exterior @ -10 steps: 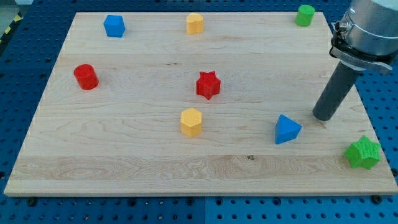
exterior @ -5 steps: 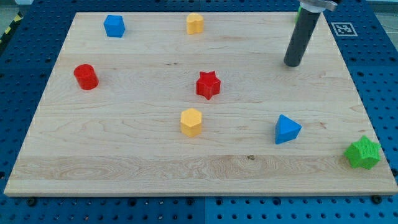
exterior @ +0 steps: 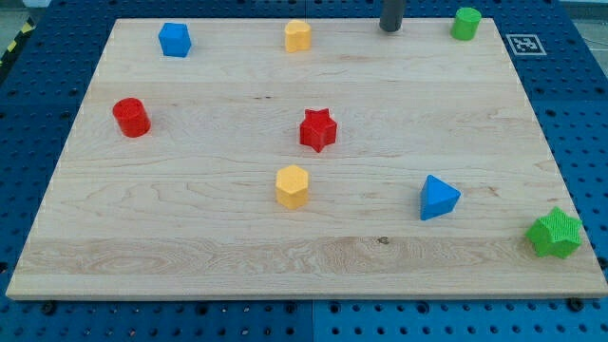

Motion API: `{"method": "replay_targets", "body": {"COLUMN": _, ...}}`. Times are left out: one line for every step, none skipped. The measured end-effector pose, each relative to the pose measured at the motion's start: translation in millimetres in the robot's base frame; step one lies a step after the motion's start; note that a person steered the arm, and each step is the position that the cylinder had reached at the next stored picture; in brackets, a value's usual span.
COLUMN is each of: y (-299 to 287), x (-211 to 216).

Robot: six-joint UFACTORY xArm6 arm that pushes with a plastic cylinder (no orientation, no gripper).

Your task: Move the green circle to the top right side of the board

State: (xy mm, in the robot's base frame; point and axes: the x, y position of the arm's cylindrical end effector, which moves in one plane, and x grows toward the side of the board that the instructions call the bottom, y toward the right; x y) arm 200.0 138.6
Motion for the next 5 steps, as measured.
{"method": "replay_targets", "body": {"y": 17.6, "x": -7.9}}
{"method": "replay_targets", "body": {"y": 40.7, "x": -7.9}}
{"method": "replay_targets", "body": {"y": 83.1, "x": -7.9}}
{"method": "replay_targets", "body": {"y": 84.2, "x": -8.2}}
{"method": "replay_targets", "body": {"y": 95.6, "x": -8.5}}
